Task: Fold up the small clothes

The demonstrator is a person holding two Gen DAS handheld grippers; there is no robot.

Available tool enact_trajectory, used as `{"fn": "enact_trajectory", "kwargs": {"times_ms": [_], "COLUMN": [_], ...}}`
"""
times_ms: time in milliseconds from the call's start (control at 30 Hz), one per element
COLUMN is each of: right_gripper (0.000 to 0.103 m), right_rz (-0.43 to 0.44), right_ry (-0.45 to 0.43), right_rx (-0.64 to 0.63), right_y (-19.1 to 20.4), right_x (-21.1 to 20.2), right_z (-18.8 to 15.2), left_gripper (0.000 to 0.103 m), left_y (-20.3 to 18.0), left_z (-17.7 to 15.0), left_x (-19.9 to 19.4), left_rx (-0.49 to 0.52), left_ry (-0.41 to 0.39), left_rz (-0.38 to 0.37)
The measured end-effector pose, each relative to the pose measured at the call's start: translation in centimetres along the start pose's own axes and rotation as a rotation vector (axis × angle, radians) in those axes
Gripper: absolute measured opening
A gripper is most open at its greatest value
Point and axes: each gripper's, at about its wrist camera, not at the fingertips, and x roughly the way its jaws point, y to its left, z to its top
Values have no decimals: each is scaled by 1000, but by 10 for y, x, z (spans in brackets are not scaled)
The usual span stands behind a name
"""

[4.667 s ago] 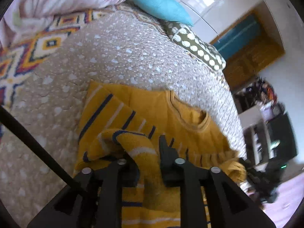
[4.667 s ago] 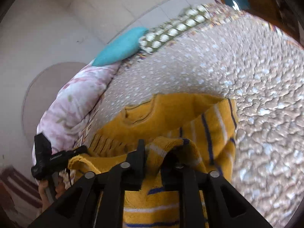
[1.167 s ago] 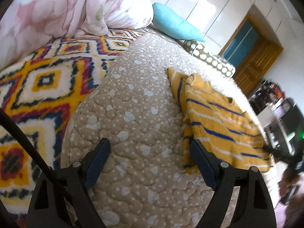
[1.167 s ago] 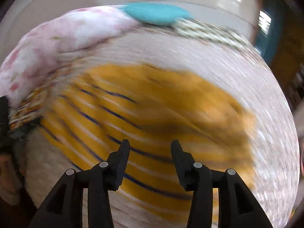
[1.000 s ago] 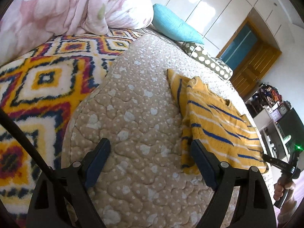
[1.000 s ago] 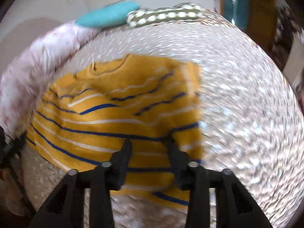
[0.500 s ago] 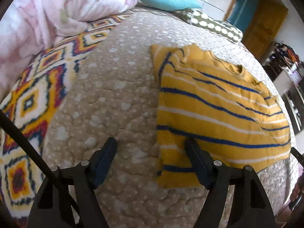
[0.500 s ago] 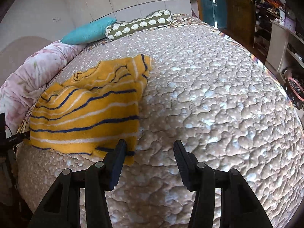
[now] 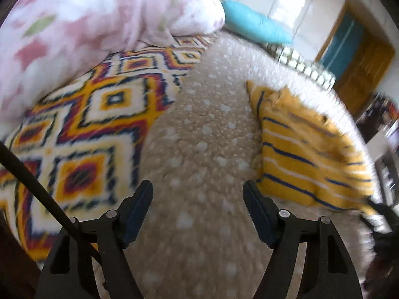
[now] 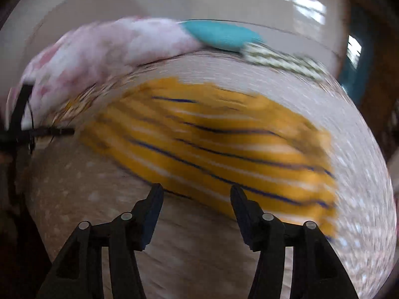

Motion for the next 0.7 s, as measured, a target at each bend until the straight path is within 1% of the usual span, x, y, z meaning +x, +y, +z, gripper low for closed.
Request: {"fn": "enact_trajectory", "kwargs": {"times_ms": [33,67,100,167,200,233,300,333,400,500,533,567,600,633,667,700], "right_gripper": [63,63,63,63,63,63,63,63,58,52,45,35,30,24,19,18], "right_rz": [9,15,14,7,-11,-35,-145,-187,-266,-338,-343,-351,-358,-355,-321,-282], "right_ry": [5,10,12,17,22,28,24,16,19,68,73,79,78,78,73,65], "right_rx": [-50,-125,-175,-283,-340,-383,-479,-502,-522,-489,-480,-469,-470,-469,-446,-409], "right_y": [17,43,59,95,114,129,159,168,184,193,193,195,196,196,190,182], "right_x": [8,21,30,52,64,74,98,104,119,145,149,155,157,157,152,146], "right_z": [4,10,13,20,23,25,32,36,50,72,77,82,84,86,90,95], "left_gripper": [74,74,74,74,74,74,74,74,74,74,74,75,75,74,74,74], "left_y": [9,14,20,29,33,35,41,45,52,57,57,56,52,48,43,37], "left_z": [-5,-8,-12,-21,-26,-30,-36,-38,-41,-44,-44,-44,-43,-42,-41,-39], "left_x": [-11,-17,-25,-36,-42,-45,-52,-53,-56,-56,-56,-56,-56,-56,-57,-58], "left_rx": [-28,-41,-54,-61,-59,-59,-68,-76,-101,-136,-145,-147,-144,-137,-127,-113], "left_ry": [-15,-24,-35,-52,-60,-66,-77,-80,-85,-84,-81,-79,-76,-74,-72,-69], "left_rz": [-25,-34,-35,-18,-6,4,13,9,-10,-30,-38,-44,-48,-51,-56,-62]}}
